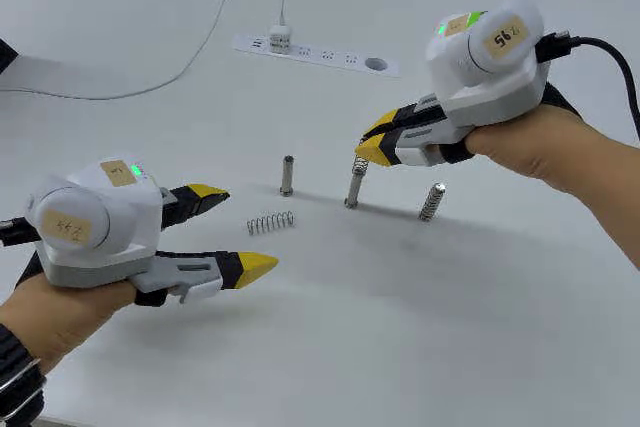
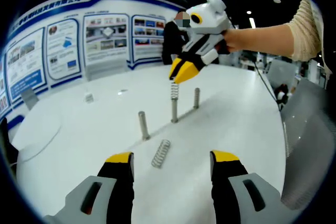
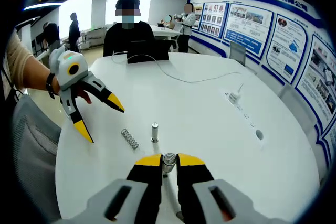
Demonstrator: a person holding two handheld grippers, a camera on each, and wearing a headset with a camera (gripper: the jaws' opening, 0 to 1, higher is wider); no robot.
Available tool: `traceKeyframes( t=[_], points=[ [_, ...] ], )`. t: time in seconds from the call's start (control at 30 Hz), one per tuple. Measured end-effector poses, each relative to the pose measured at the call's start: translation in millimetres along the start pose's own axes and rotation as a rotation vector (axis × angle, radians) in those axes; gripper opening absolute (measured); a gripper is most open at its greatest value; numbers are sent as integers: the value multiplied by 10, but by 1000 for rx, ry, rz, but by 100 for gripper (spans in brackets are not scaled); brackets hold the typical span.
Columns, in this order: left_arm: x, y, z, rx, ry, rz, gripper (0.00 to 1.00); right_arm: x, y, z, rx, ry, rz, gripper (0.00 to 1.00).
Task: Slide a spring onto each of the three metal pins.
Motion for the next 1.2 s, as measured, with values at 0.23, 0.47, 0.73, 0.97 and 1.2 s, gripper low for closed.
traceKeyframes(
  t=[0.23, 0.47, 0.73, 0.97, 1.2],
  points=[
    [1, -8, 1, 0, -1, -3, 59, 40, -45, 3, 10, -3, -1, 11],
    [0, -16, 4, 0, -1, -6, 59, 114, -134, -7, 21, -3, -9, 11],
    [-1, -33, 8, 0, -2, -12, 58, 193, -214, -17, 28, -6, -20, 11],
    [1, -43, 4, -3, -2, -15, 58, 241, -246, -25, 34, -9, -22, 11],
    [7, -41, 6, -5, -2, -15, 58, 303, -294, -37, 41, -8, -32, 11]
  ],
)
Point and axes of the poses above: the centre of the closed fingertips' face, and the gripper's own axes: x roughly forward along the fingers, z roughly to its right, y roughly out of its top, the point moved 6 cm from there along -x, roughly backward along the fingers, and after that the axes turned 1 degree about -y, right-handed, at the moved point
